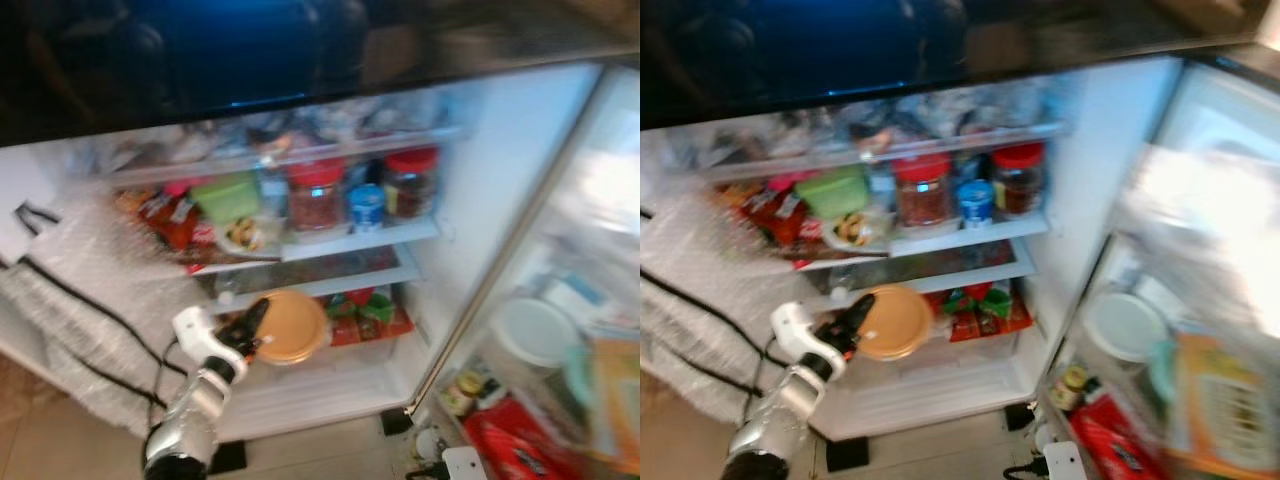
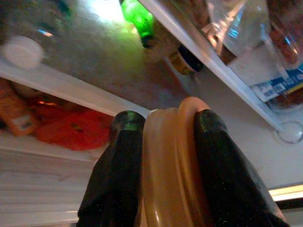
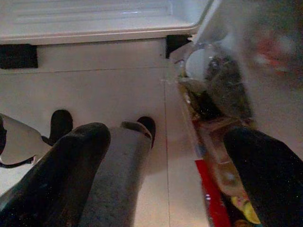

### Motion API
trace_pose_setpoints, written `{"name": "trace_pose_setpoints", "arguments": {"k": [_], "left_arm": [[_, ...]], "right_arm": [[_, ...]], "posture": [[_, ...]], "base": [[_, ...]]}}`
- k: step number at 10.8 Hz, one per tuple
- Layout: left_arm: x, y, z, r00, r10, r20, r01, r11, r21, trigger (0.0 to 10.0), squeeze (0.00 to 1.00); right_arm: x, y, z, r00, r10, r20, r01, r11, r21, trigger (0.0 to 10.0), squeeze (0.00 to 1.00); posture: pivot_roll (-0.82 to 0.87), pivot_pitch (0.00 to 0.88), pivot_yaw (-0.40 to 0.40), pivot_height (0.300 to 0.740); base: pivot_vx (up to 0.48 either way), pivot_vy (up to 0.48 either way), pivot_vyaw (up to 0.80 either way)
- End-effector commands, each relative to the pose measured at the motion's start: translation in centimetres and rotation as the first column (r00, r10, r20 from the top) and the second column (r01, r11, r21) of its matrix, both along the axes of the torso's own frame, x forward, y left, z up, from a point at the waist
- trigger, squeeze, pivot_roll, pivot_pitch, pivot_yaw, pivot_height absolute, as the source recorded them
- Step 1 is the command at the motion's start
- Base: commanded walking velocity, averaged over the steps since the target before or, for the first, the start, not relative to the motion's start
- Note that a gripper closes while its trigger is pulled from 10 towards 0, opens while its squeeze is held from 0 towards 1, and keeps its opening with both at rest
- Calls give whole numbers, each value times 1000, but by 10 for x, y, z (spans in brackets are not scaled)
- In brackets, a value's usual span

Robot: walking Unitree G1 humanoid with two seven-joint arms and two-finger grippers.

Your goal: Restocking fridge

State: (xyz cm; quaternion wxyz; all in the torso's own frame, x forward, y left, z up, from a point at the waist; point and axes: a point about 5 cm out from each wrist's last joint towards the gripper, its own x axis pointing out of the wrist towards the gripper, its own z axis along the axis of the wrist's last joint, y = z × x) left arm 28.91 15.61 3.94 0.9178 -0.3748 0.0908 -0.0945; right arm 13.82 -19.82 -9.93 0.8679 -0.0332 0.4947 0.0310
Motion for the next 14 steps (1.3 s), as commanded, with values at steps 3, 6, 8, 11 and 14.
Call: {"name": "trace_pose_setpoints", "arguments": {"k": [3,6,8,11,14], "left_arm": [[1,2,-2,999,36,-11,-36,999,-34,10000,0],[8,8,-3,996,80,-26,-82,992,-95,10000,0],[12,5,0,998,57,-13,-58,990,-127,10000,0],[13,8,-4,997,65,-28,-68,990,-124,10000,0],[11,7,-5,998,61,-26,-64,990,-126,10000,0]], "right_arm": [[-7,1,-2,1000,-7,-14,7,1000,11,10000,0],[4,11,0,1000,17,3,-17,1000,14,10000,0],[7,12,1,1000,15,9,-15,1000,14,10000,0],[8,8,2,1000,-4,29,3,1000,26,10000,0],[9,11,2,1000,6,27,-7,1000,22,10000,0]], "posture": [[-111,44,57,740],[-112,50,55,740],[-110,53,55,740],[-113,52,53,740],[-114,37,56,740]], "base": [[0,0,0],[0,0,0],[0,0,0],[0,0,0],[0,0,0]]}}
